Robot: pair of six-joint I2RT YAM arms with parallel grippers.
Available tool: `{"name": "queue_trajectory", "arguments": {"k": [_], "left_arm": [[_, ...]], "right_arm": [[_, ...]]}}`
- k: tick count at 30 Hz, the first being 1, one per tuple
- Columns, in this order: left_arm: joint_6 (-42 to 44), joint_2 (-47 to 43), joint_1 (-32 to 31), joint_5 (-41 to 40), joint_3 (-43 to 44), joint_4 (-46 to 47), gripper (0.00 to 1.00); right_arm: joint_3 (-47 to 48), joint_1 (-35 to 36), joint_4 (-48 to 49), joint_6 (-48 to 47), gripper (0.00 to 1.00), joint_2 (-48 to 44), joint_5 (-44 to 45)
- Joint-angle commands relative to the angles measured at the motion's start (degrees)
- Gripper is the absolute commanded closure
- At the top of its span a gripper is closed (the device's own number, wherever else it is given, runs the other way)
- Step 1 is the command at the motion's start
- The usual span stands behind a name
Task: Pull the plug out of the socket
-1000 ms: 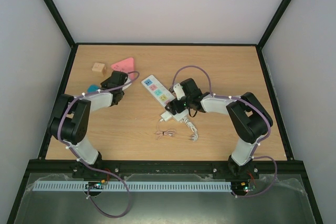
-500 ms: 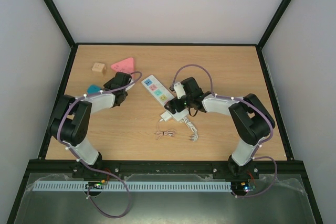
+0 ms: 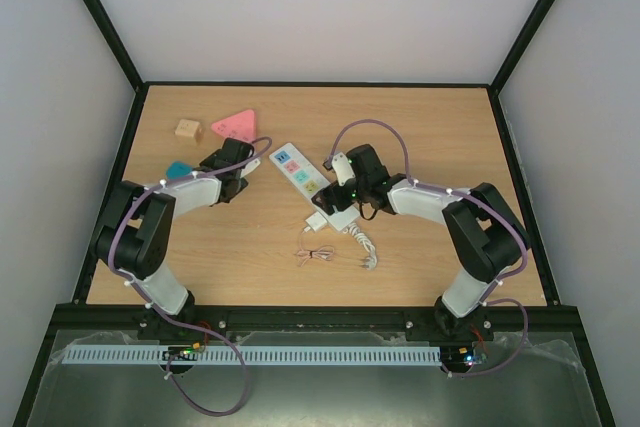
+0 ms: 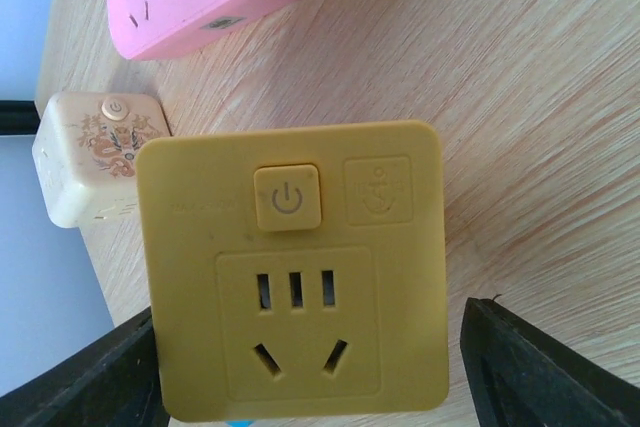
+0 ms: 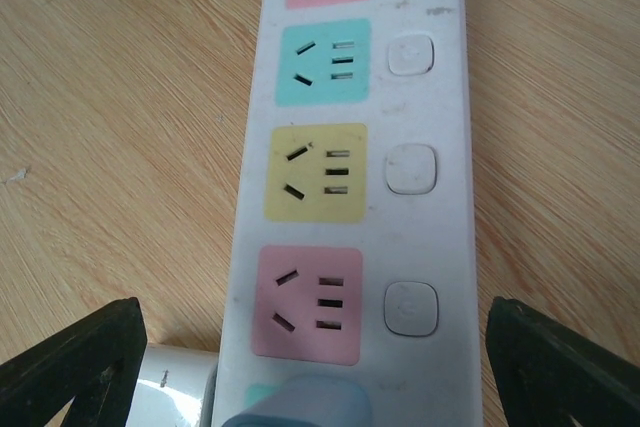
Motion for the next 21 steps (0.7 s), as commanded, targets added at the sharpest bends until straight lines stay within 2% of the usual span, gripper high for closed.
{"name": "queue_trajectory", "arguments": {"k": [1, 12, 21], "left_arm": [[-1.0, -0.1, -0.5, 1.9, 0.8, -3.5, 0.22], [-2.9, -1.4, -3.2, 4.1, 1.7, -5.8, 0.26], [-3.8, -1.4, -5.7, 4.2, 2.6, -6.7, 0.18]], "right_arm": [[0.3, -0.1, -0.2, 0.0, 0.09, -1.4, 0.4], [0.3, 0.0, -0.3, -0.2, 0.09, -1.3, 0.8], [0.3, -0.1, -0.3, -0.2, 0.09, -1.3, 1.0]]}}
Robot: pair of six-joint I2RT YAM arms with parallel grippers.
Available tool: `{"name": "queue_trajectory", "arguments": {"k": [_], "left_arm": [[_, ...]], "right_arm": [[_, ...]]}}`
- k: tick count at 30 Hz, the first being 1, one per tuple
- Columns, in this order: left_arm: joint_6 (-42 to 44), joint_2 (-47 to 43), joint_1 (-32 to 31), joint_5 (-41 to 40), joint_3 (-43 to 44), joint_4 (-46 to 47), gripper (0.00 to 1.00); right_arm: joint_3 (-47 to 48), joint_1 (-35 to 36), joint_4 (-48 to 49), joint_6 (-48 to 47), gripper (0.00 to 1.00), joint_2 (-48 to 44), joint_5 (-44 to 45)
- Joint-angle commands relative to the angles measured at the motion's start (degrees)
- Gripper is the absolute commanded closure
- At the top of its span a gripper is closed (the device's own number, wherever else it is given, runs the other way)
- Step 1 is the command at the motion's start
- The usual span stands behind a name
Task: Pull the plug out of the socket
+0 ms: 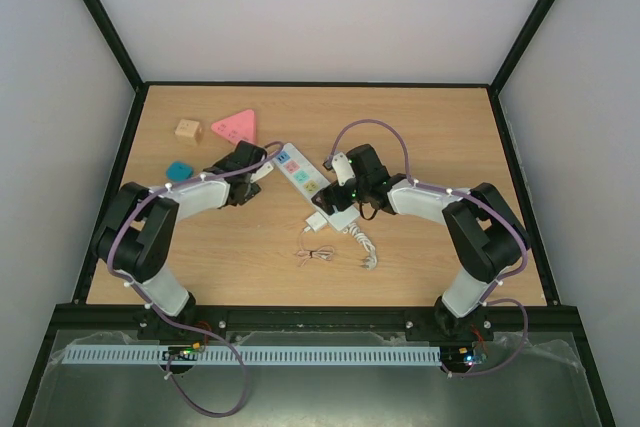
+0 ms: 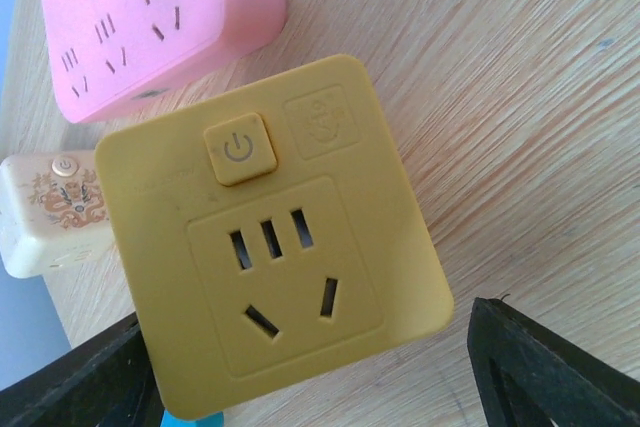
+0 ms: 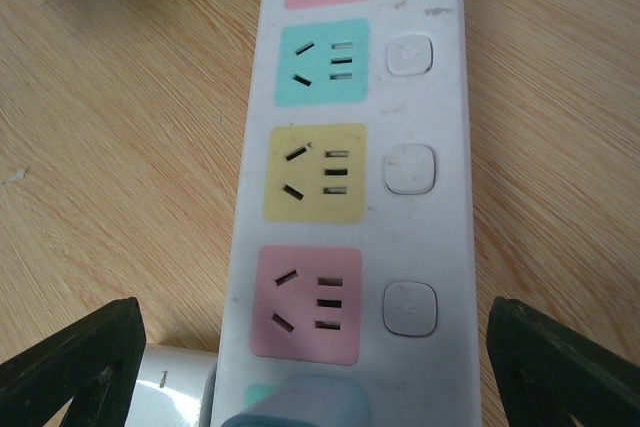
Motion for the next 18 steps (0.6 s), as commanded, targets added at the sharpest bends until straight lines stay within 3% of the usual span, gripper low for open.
{"name": "queue_trajectory", "arguments": {"k": [1, 9, 18], "left_arm": [[-1.2, -0.9, -1.1, 1.5, 1.6, -2.6, 0.18], [-7.6, -0.5, 1.0, 8.7, 6.3, -6.8, 0.13], [-10.3, 2.6, 1.2, 9.0, 6.2, -5.7, 0.13]], "right_arm": [[0.3, 0.0, -0.3, -0.2, 0.09, -1.3, 0.9], [0.3, 0.0, -0.3, -0.3, 0.09, -1.3, 0.9], [0.3, -0.1, -0.4, -0.5, 0.09, -1.6, 1.0]]}}
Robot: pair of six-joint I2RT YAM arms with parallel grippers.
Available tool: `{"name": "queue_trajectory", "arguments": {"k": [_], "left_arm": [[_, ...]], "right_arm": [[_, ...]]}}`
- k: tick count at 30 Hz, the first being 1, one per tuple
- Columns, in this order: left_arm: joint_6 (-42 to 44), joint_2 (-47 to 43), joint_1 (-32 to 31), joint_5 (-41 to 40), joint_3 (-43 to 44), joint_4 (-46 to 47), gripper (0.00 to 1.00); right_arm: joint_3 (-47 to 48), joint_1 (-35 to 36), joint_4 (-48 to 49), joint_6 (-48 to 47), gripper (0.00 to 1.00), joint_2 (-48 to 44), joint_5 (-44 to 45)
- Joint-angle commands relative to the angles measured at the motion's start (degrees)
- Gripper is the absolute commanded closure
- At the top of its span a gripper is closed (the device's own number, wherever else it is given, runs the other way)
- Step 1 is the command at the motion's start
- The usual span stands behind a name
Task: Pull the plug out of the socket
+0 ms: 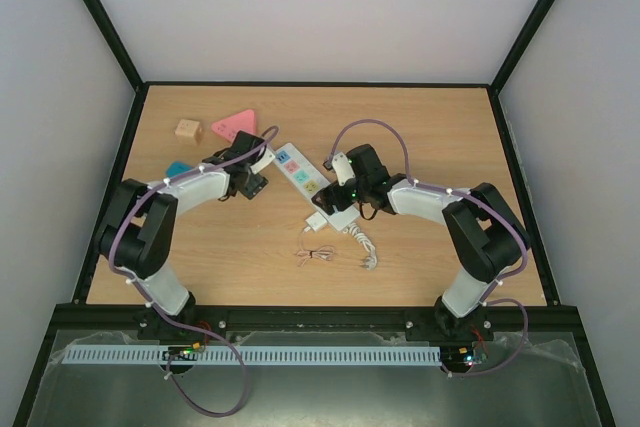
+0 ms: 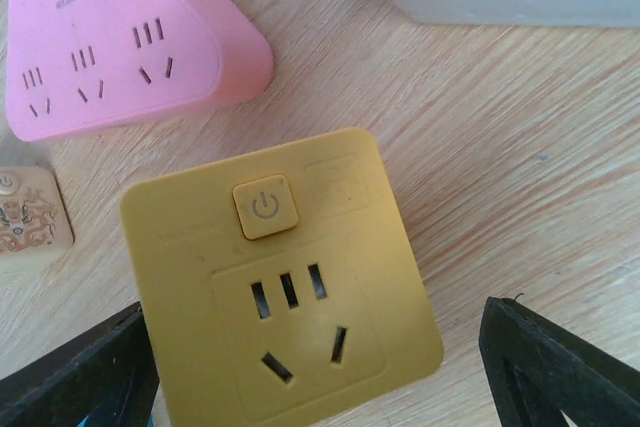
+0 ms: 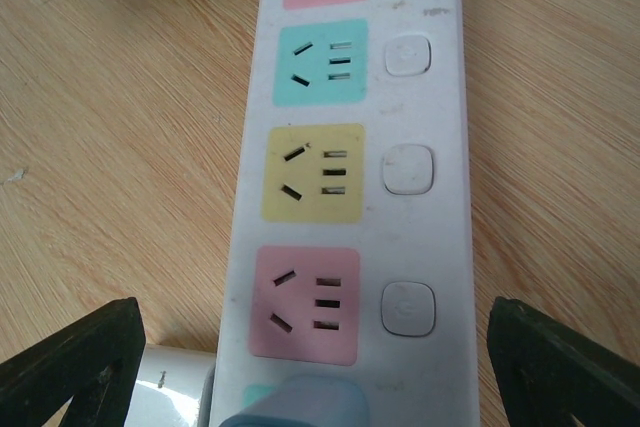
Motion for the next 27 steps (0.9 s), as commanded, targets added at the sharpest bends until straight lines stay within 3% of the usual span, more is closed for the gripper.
{"name": "queue_trajectory", "arguments": {"k": [1, 6, 12, 17, 22, 27], "left_arm": [[-2.7, 2.1, 0.2, 0.4, 0.6, -0.8, 0.13], [-2.1, 2.4, 0.2, -3.8, -0.8, 1.3, 0.19], [1.4, 0.2, 1.4, -5.1, -2.0, 0.5, 0.40], [5.0, -1.1, 2.4, -7.5, -3.5, 1.1, 0.50], [9.9, -2.7, 2.8, -13.3, -6.6, 5.5, 0.54], [18.4, -2.9, 3.5, -22.1, -11.9, 16.7, 0.54]], "right_arm": [[0.3, -0.1, -0.4, -0.5, 0.08, -1.6, 0.9], [0.3, -0.1, -0.5, -0.5, 0.09, -1.5, 0.9], [0.3, -0.2, -0.5, -0.5, 0.09, -1.5, 0.9], [0.4, -0.2, -0.5, -0.5, 0.09, -1.6, 0.9], [0.4, -0.2, -0.6, -0.6, 0.09, -1.8, 0.8], [0.4, -0.2, -0.7, -0.6, 0.09, -1.8, 0.6]]}}
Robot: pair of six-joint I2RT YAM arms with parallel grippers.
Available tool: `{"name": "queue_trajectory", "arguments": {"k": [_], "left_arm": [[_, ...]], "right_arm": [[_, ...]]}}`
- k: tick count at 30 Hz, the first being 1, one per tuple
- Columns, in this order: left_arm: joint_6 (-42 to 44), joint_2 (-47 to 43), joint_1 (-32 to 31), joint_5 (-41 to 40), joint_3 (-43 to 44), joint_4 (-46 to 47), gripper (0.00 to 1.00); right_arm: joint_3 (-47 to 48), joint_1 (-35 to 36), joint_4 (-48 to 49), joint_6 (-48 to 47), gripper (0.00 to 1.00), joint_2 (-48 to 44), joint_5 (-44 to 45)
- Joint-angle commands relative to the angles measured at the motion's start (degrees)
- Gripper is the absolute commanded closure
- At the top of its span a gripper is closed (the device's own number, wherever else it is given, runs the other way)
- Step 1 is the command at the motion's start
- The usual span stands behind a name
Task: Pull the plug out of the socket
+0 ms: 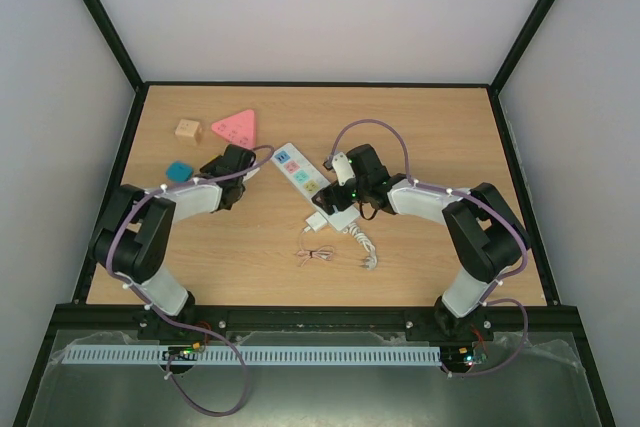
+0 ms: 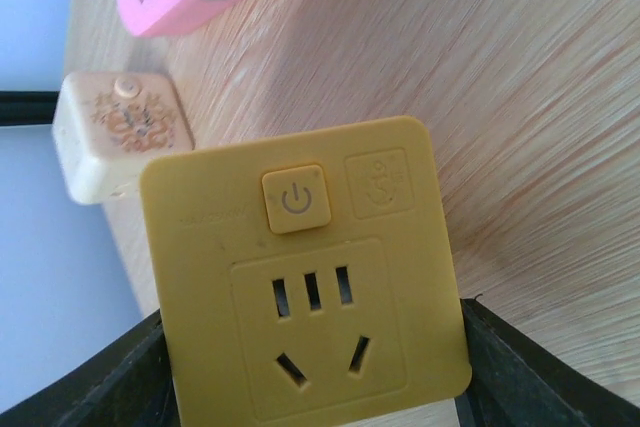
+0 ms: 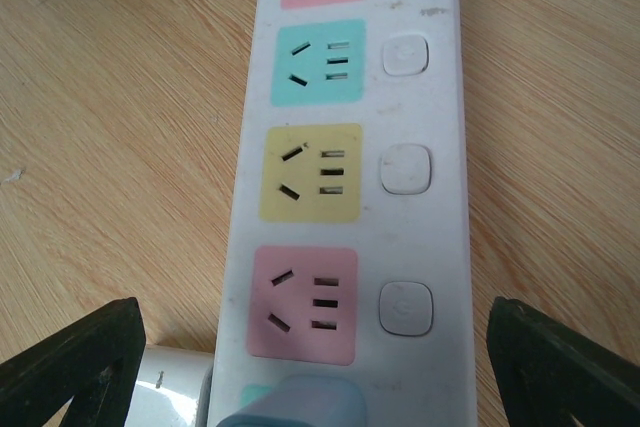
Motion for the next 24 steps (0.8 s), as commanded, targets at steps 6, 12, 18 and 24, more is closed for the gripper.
{"name": "queue_trajectory", "arguments": {"k": [6, 12, 18, 24], "left_arm": [[10.3, 1.4, 0.9, -11.5, -3.9, 12.9, 0.52], [10.8, 4.9, 1.0, -12.9, -3.3, 15.5, 0.47], [8.8, 7.2, 0.8, -12.8, -1.3, 13.4, 0.40], [5.1, 6.2, -2.1, -10.8, -0.9, 8.3, 0.24]], "right_arm": [[0.4, -0.2, -0.8, -0.7, 0.09, -2.1, 0.4], [0.2, -0.5, -1.0, -0.8, 0.09, -2.3, 0.4], [0.2, -0.7, -1.0, -0.8, 0.09, -2.4, 0.2], [0.2, -0.8, -1.0, -0.8, 0.09, -2.3, 0.2]]}}
